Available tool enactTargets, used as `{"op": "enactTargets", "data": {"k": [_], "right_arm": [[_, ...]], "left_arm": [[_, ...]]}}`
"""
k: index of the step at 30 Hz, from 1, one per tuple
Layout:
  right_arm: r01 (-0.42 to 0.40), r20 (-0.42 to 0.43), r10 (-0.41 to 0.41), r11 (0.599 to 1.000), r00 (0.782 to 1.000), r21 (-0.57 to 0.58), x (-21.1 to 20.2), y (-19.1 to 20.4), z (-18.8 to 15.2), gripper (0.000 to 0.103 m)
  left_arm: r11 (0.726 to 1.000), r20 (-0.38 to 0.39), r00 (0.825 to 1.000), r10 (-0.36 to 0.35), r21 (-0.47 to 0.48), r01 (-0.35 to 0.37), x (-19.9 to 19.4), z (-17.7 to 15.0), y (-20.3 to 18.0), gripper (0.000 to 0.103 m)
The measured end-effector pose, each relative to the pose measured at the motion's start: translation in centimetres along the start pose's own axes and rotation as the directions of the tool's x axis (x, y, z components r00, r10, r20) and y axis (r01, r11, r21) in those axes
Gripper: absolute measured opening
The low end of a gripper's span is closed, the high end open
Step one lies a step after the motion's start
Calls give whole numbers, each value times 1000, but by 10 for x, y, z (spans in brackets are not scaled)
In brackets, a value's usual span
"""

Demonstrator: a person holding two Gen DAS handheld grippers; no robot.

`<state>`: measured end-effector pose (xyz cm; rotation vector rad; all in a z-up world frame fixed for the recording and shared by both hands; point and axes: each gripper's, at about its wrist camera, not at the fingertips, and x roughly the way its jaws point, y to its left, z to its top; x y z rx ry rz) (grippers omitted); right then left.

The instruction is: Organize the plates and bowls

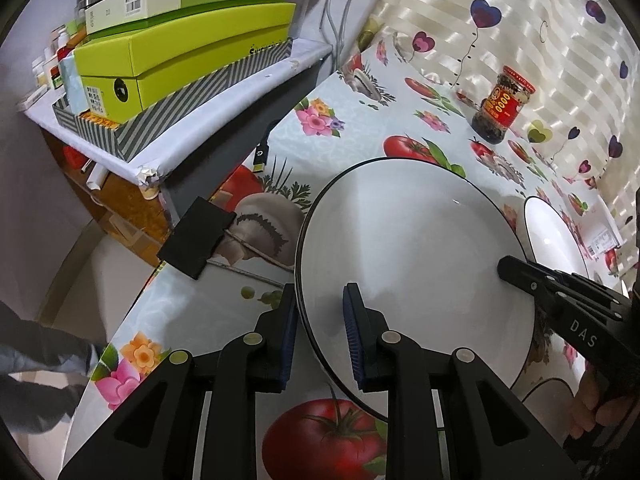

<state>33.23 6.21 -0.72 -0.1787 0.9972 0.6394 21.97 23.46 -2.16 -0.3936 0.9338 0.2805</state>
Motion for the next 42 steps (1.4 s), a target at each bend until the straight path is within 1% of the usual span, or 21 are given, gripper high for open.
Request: {"op": "enactTargets", "data": {"k": [5, 11, 15, 23, 28, 33, 42], "right_arm": [[-21, 0, 21, 999, 1000, 37, -3, -4, -1, 11], [-27, 23, 26, 999, 999, 41, -18, -2, 1, 11], [-37, 26, 36, 998, 999, 59, -28, -3, 3, 11], [-30, 64, 25, 996, 998, 78, -61, -10, -7, 11], [-8, 89, 0, 996, 996, 90, -88, -13, -20, 11], [9, 100, -19, 995, 995, 103, -112, -16, -37, 11], [33, 99, -48, 988, 994, 154, -141, -24, -82, 11]], "left_arm": [[1000, 12, 1000, -6, 0, 6, -6, 0, 0, 24], [1000, 20, 1000, 5, 11, -6, -14, 3, -4, 24], [1000, 15, 1000, -11, -3, 11, -20, 3, -5, 24], [999, 45, 998, -43, 29, 42, -45, 2, -21, 24], [996, 57, 996, -66, 62, 63, -63, -5, -36, 24], [993, 53, 995, -90, 80, 85, -75, -17, -47, 24], [986, 32, 992, -123, 119, 118, -89, -48, -67, 24]]}}
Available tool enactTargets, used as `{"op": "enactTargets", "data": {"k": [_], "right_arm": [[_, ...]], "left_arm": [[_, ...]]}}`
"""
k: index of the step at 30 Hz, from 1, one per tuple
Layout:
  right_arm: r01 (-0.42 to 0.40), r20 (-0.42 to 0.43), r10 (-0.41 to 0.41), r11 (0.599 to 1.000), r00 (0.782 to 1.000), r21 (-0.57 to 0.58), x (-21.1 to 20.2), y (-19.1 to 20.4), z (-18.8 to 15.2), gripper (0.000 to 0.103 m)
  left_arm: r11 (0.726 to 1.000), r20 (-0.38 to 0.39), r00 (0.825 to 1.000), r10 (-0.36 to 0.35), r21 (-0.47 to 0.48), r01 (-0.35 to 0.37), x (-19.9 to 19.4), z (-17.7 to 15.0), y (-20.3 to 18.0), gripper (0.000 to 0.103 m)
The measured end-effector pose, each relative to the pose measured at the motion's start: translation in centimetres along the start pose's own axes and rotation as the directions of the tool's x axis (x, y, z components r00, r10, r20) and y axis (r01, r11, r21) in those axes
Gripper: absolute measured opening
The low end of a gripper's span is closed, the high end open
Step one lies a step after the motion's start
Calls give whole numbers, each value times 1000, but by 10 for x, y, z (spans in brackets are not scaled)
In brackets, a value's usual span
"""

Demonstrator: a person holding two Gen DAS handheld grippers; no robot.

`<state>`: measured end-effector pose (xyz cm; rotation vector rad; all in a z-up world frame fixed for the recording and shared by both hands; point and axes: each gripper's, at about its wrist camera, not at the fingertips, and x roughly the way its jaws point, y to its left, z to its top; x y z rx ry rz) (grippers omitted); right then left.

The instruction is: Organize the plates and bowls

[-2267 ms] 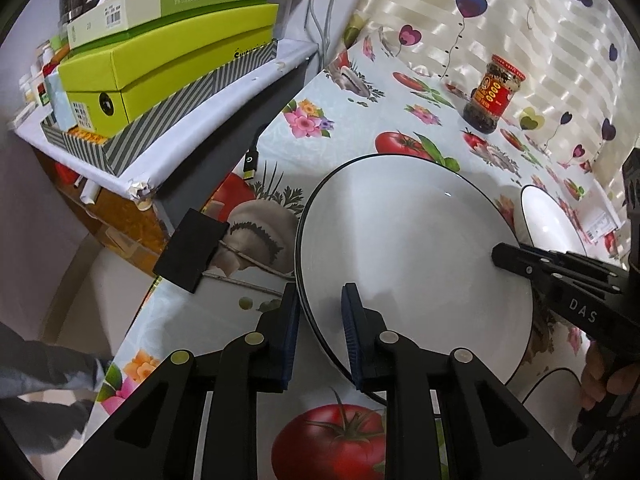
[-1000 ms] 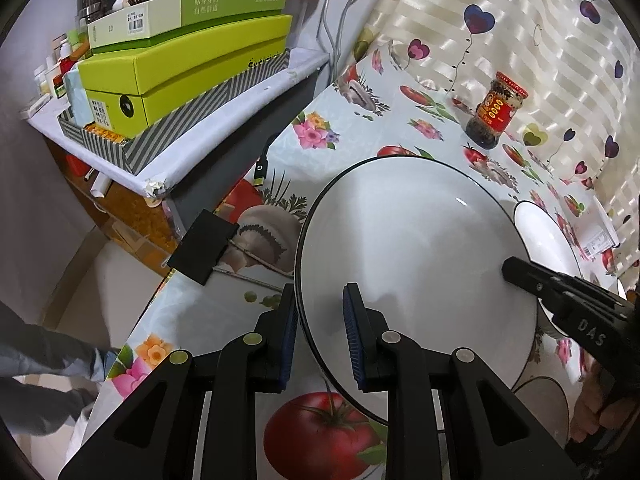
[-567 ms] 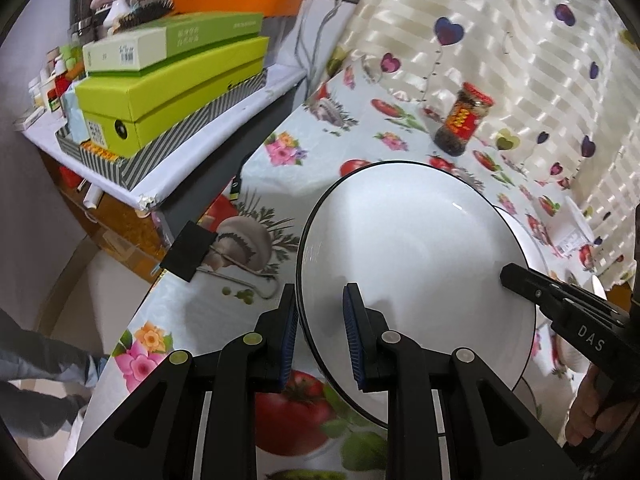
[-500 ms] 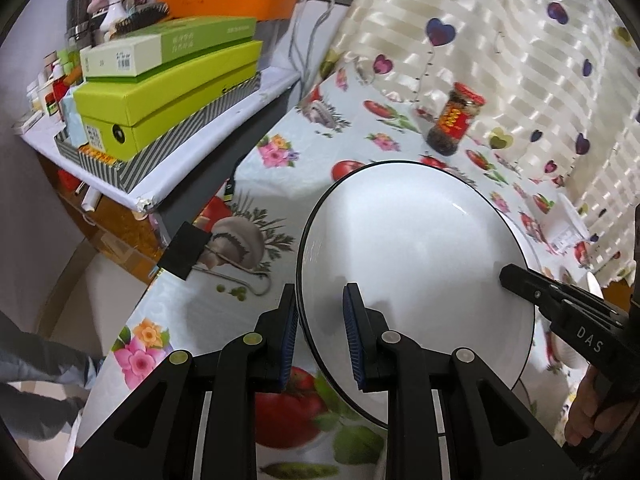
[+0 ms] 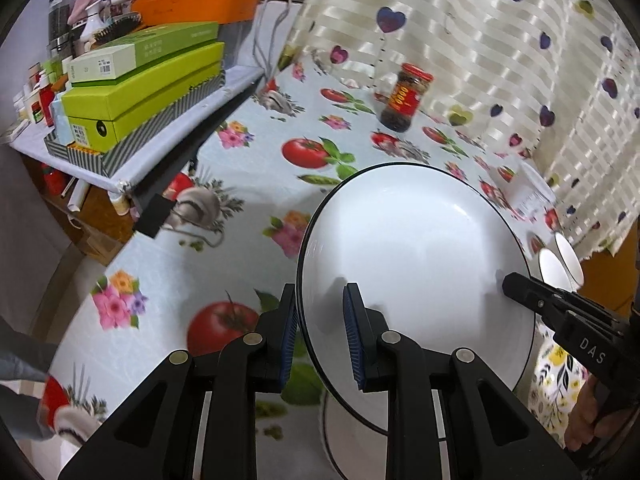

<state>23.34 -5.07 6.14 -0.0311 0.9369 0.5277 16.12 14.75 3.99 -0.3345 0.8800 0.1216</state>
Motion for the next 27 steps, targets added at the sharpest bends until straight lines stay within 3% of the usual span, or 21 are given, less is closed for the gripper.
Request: {"op": "enactTargets", "data": {"k": [11, 27], "right_arm": [[31, -26, -30, 998, 999, 59, -14, -20, -46, 11], [19, -81, -12, 996, 997, 85, -8, -22, -80, 11]], "left_arm": [[999, -58, 998, -18, 39, 20, 6, -37, -18, 24], [996, -66, 997, 26, 84, -21, 3, -58, -22, 24]]}}
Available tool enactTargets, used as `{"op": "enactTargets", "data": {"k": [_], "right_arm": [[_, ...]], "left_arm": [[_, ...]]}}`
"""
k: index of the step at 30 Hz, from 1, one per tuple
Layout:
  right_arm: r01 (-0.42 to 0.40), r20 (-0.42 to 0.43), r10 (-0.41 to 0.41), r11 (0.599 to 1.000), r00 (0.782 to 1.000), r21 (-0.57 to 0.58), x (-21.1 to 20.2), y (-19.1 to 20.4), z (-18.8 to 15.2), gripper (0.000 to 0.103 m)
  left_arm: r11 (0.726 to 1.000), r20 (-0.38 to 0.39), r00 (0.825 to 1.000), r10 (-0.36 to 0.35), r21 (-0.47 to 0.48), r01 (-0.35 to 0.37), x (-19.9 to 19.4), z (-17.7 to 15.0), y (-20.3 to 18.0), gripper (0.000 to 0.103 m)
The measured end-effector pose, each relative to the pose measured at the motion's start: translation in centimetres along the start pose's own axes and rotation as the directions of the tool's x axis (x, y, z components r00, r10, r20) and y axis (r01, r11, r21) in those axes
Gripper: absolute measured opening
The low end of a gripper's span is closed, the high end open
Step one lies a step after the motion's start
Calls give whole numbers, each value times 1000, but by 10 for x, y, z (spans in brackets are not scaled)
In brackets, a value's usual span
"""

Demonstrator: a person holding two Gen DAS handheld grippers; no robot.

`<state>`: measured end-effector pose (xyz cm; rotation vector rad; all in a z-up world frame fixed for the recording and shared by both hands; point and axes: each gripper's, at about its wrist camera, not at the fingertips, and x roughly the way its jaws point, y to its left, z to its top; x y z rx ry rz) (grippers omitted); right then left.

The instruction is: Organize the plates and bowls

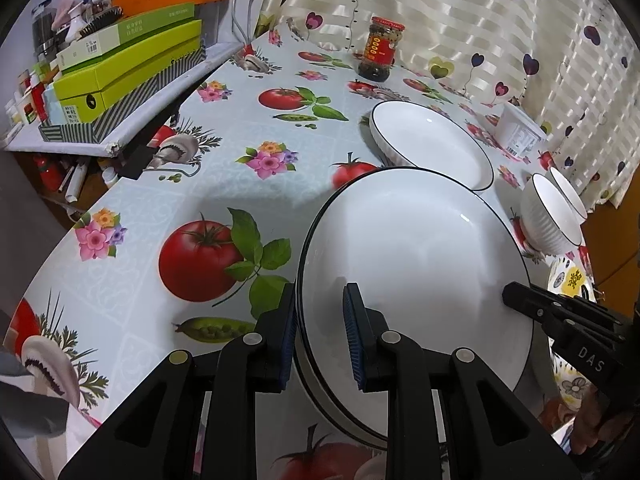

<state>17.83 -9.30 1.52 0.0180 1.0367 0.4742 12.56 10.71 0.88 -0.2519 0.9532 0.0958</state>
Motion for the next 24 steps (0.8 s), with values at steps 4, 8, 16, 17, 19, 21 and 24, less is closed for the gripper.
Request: {"op": "enactTargets", "data": {"k": [4, 8, 16, 17, 19, 21, 24], "right_arm": [[10, -4, -10, 1000, 1000, 0, -2, -1, -4, 11], [19, -1, -19, 1000, 1000, 8, -3, -3, -6, 11], [40, 13, -40, 999, 999, -3, -2, -1, -6, 11], [41, 14, -41, 999, 999, -2, -2, -1, -6, 11], [41, 17, -41, 999, 999, -7, -2, -1, -6, 11], [43, 17, -43, 999, 999, -11, -2, -1, -6, 12], [44, 19, -44, 999, 999, -12, -1, -1, -6, 12]], "left_arm": [[1000, -4, 1000, -1, 10, 1, 0, -4, -3, 24], [1000, -20, 1000, 4, 12, -3, 5, -8, -5, 24], [999, -15, 1000, 22, 28, -22, 6, -10, -9, 24], [999, -15, 1000, 22, 28, -22, 6, -10, -8, 24], [999, -17, 1000, 20, 26, -19, 6, -10, -8, 24], [1000, -19, 1000, 18, 22, -18, 6, -11, -9, 24], [1000, -21, 1000, 20, 20, -20, 7, -10, -9, 24]]}}
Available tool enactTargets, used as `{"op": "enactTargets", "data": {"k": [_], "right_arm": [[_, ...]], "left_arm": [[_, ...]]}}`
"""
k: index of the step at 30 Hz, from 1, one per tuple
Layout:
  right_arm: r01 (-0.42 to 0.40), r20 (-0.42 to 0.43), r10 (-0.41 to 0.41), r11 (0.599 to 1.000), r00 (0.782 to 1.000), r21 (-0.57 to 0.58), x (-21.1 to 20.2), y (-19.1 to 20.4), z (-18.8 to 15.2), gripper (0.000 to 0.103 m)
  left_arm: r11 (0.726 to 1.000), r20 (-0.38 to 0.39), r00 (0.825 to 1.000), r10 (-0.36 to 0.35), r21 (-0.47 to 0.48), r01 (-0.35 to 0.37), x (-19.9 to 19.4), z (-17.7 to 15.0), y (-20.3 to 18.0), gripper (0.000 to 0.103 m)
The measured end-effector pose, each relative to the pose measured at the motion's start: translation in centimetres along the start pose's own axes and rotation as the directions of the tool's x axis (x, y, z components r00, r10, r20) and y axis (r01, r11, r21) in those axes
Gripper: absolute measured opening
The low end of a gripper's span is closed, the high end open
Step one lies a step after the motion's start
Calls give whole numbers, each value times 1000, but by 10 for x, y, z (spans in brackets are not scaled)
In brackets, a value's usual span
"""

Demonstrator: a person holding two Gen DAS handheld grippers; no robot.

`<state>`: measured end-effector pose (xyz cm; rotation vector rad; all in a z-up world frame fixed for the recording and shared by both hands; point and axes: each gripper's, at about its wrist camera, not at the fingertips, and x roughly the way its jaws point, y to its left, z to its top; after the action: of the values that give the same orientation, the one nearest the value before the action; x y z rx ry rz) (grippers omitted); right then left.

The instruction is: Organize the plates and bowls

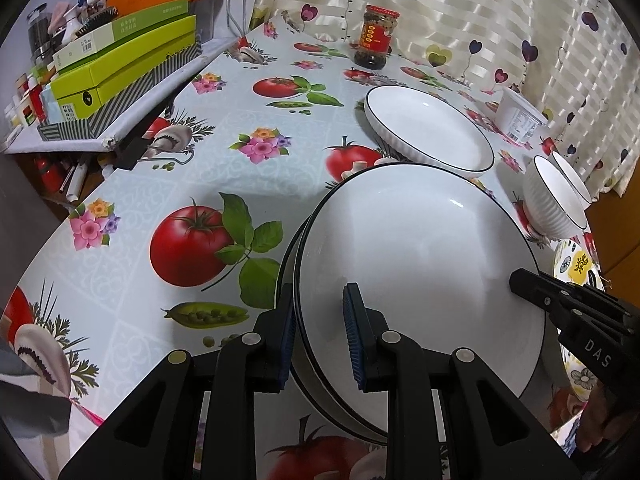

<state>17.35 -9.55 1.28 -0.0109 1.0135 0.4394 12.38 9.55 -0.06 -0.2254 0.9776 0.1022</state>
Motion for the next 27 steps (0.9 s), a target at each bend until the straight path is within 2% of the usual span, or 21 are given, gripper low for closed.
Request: {"op": "enactTargets", "data": {"k": [15, 27], "right_arm": [[-7, 13, 7, 1000, 1000, 9, 0, -1, 0, 12], [3, 17, -3, 1000, 1000, 2, 1, 0, 1, 14]], "left_arm": [[998, -23, 998, -55, -31, 54, 1, 2, 8, 25], [999, -22, 998, -52, -15, 52, -3, -2, 5, 25]]}}
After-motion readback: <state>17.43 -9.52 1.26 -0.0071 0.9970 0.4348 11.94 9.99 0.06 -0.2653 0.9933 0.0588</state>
